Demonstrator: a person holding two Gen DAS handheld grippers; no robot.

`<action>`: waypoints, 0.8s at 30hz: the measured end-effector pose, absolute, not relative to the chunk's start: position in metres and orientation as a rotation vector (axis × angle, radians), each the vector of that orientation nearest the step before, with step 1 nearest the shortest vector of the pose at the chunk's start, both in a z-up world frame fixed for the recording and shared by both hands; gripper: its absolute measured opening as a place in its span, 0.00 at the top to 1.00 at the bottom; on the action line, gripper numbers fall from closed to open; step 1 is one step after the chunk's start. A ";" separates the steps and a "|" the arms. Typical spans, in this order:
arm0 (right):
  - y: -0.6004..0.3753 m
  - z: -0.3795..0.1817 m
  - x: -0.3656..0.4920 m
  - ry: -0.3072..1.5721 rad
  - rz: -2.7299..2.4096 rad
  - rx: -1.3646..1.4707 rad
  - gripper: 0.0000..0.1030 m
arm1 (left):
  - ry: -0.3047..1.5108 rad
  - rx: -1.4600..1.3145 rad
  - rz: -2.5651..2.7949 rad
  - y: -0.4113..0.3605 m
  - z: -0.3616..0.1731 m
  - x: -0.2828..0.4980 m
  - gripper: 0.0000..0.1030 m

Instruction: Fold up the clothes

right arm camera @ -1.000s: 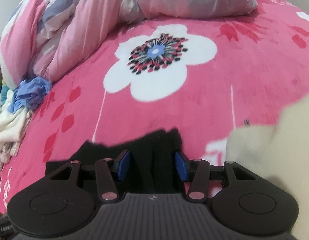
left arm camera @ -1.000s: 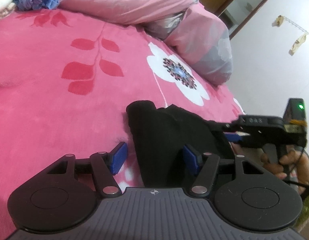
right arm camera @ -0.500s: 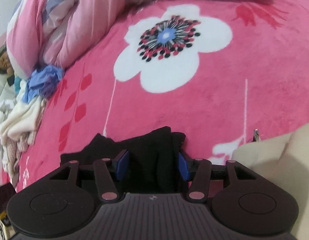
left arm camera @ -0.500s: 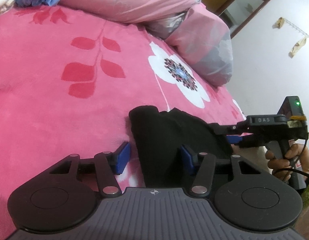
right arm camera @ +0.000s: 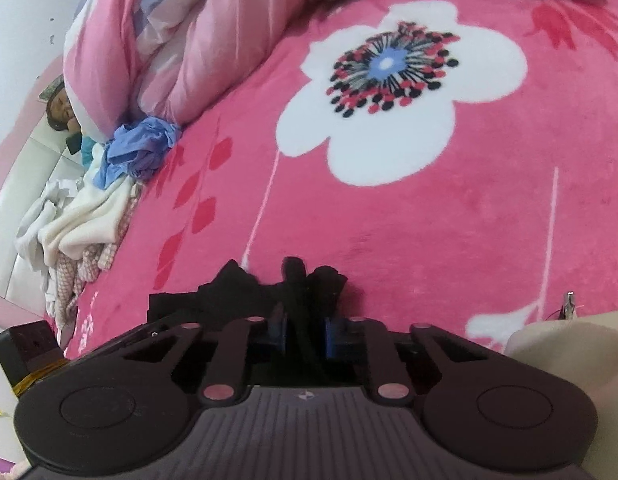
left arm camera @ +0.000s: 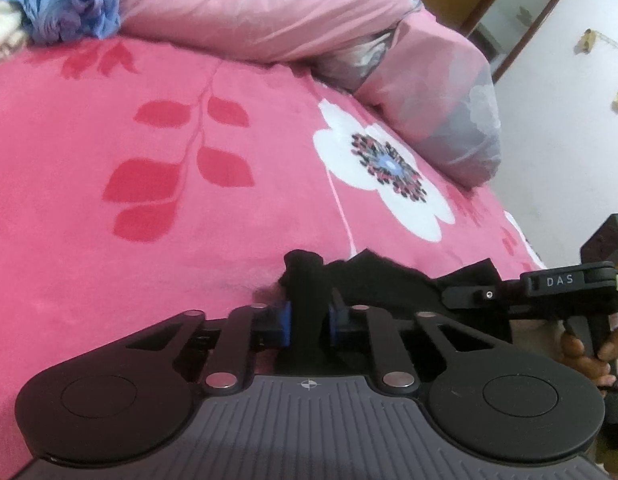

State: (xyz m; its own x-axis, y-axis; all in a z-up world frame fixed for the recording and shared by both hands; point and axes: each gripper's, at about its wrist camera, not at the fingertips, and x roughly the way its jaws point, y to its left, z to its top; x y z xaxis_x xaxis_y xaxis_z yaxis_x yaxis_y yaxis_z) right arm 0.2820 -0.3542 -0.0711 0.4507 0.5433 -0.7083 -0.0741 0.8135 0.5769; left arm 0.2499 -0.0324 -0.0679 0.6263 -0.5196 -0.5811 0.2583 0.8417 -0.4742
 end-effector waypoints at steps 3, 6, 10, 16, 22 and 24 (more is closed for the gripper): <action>-0.352 -0.056 0.268 0.971 0.406 0.491 0.87 | 0.726 -0.346 -0.441 -0.034 -0.053 0.238 0.90; -0.349 -0.034 0.248 0.893 0.406 0.460 0.88 | 0.665 -0.334 -0.447 -0.034 -0.031 0.220 0.90; -0.342 0.004 0.212 0.770 0.402 0.400 0.88 | 0.552 -0.297 -0.468 -0.035 0.005 0.186 0.90; -0.333 0.059 0.144 0.611 0.395 0.298 0.88 | 0.419 -0.254 -0.520 -0.041 0.046 0.124 0.90; -0.339 0.096 0.073 0.483 0.382 0.255 0.88 | 0.316 -0.237 -0.586 -0.048 0.080 0.064 0.90; -0.344 0.106 0.051 0.440 0.378 0.256 0.88 | 0.277 -0.230 -0.603 -0.053 0.092 0.046 0.90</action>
